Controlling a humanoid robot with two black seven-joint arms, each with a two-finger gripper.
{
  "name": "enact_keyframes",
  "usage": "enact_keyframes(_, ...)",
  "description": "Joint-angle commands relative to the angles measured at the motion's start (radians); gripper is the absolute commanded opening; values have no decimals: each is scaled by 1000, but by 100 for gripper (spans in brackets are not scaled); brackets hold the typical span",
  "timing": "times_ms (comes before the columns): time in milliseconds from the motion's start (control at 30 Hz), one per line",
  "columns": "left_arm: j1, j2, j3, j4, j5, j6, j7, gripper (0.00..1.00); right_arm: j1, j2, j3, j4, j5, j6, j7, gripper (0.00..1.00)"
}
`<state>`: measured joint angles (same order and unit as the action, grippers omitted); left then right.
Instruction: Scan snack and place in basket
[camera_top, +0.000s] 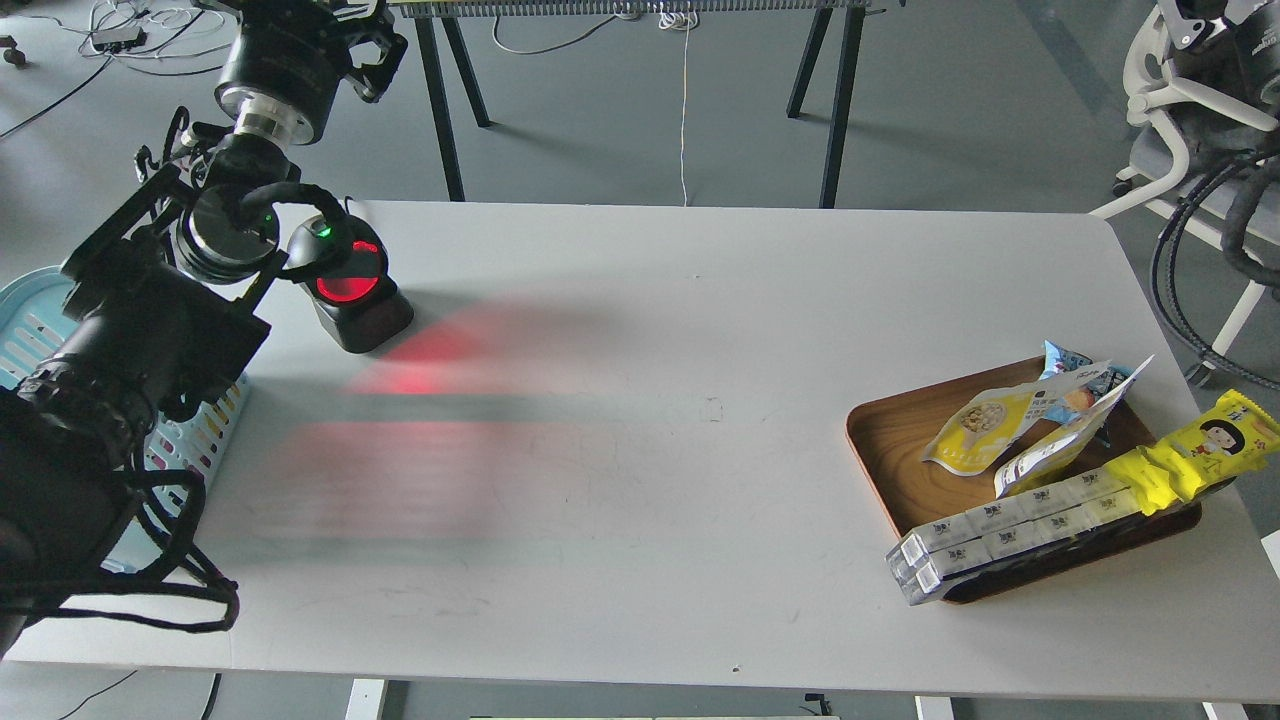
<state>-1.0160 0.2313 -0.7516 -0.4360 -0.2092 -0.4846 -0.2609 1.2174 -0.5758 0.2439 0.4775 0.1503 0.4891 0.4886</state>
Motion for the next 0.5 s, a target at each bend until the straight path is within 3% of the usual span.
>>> enact_keyframes(0,2,-10,23,-1,1,0,0,100,152,-24,-204,32,-133,0,0,98)
enact_keyframes(300,4,0,25,-4,2,-3,0,100,464,-35,-629,286,-572,0,0,99)
enact_keyframes(467,4,6,25,-4,2,-4,0,100,616,-30,-794,550,-800,0,0,99)
